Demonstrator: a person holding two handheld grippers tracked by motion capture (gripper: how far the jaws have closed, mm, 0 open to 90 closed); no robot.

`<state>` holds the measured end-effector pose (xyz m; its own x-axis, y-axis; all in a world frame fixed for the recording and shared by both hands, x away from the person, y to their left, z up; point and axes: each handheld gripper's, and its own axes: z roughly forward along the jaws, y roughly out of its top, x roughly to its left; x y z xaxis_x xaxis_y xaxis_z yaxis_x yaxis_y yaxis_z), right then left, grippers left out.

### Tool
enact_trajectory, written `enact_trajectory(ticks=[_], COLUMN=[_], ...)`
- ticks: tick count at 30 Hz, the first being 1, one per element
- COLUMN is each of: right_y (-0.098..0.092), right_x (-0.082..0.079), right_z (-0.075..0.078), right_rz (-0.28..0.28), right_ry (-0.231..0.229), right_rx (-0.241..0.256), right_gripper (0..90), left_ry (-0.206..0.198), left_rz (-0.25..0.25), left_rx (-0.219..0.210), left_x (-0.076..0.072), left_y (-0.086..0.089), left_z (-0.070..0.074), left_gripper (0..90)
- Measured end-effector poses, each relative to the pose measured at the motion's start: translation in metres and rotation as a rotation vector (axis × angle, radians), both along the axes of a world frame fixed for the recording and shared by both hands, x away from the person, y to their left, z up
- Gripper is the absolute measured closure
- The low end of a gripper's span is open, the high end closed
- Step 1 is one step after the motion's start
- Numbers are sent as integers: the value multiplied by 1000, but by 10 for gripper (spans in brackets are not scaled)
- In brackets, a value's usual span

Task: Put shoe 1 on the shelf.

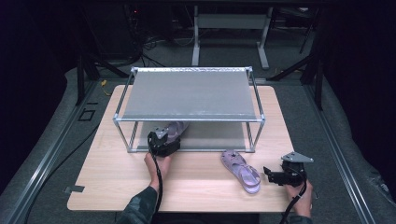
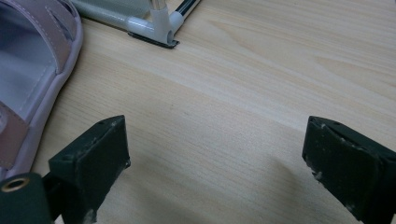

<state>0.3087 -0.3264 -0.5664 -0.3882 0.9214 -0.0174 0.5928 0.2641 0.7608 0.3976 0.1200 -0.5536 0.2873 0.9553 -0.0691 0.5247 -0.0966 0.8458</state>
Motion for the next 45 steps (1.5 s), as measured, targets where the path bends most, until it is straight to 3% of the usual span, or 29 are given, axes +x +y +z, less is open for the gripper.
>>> enact_trajectory(ticks=[6, 8, 9, 13, 17, 20, 24, 25, 27, 28, 31, 37, 45], right_y=[0, 0, 0, 0, 0, 0, 0, 0, 0, 0, 0, 0, 0], right_x=[0, 0, 0, 0, 0, 0, -1, -1, 0, 0, 0, 0, 0], right_z=[0, 0, 1, 0, 0, 0, 1, 1, 0, 0, 0, 0, 0], right_rz=[-7, -5, 2, -1, -1, -1, 3, 2, 0, 1, 0, 1, 4], right_ry=[-5, -5, 6, -1, 0, 0, 5, 7, -1, 0, 1, 2, 2], right_rx=[-6, -6, -6, -9, -9, -9, -7, -10, -8, -8, -8, -8, -1], right_gripper=[66, 66, 66, 66, 66, 66, 66, 66, 66, 66, 66, 66, 66], left_ry=[13, 40, 61, 63, 93, 115, 63, 49, 31, 31, 30, 30, 55], left_rz=[15, 3, 7, 34, 6, -19, -28, -48, -77, -89, -58, -46, -46], left_rx=[4, 7, 27, 44, 45, 15, 13, 2, 23, 28, 30, 1, -50], left_x=[11, 16, 19, 27, 30, 28, 15, 12, 6, 4, -1, -1, 7], left_y=[-6, -6, -7, -13, -14, -10, -6, -5, 0, 1, 1, 0, -12], left_z=[-3, -5, -6, -11, -12, -13, -3, 0, 6, 7, 6, 6, 5], left_gripper=[370, 370, 370, 368, 358, 321, 261, 255, 254, 269, 335, 426, 466])
